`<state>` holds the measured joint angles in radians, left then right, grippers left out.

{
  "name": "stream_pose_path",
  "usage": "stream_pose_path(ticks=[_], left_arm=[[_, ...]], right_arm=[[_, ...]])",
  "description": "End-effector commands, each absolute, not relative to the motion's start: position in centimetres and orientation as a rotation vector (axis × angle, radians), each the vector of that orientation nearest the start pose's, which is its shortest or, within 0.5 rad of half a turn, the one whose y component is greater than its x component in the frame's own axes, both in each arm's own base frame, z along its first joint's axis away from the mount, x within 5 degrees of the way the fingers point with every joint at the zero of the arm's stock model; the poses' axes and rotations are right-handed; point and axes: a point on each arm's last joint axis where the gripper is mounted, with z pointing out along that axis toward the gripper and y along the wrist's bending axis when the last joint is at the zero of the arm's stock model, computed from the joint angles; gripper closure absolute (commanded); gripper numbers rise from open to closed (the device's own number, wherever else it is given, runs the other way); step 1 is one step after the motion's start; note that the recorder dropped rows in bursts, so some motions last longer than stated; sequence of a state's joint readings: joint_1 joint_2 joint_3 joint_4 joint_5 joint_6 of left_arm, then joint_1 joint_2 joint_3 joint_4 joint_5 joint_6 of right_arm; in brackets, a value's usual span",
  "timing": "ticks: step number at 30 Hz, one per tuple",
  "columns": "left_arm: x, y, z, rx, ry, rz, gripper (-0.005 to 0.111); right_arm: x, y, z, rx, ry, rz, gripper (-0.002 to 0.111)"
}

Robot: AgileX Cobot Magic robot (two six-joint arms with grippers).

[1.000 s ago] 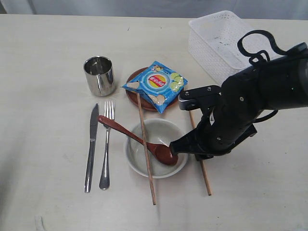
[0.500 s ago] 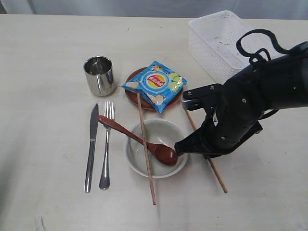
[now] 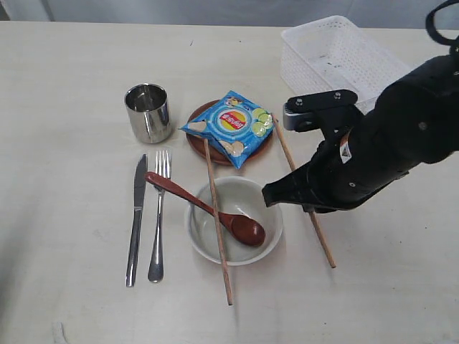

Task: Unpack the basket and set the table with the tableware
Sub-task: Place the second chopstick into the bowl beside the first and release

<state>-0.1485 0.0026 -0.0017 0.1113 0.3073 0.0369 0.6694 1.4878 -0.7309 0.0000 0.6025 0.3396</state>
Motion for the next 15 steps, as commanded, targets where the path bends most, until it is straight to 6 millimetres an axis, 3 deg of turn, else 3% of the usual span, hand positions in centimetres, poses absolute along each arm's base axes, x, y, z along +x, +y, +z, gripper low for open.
stream_pose_path(ticks=[1,7,15], left_arm=[[5.4,-0.5,18.6,0.222,1.768,0.017,0.107],[5.4,-0.5,18.6,0.222,1.768,0.017,0.107],[5.4,-0.5,18.6,0.222,1.768,0.017,0.107]], right_arm=[[18.7,16.5,19.3,-0.462,2.843,0.390,0.109],[17.7,18.6,19.8,-0.498,2.809,0.633,0.109],[18.7,19.7,19.1,-0.479,2.834,0.651,0.109]])
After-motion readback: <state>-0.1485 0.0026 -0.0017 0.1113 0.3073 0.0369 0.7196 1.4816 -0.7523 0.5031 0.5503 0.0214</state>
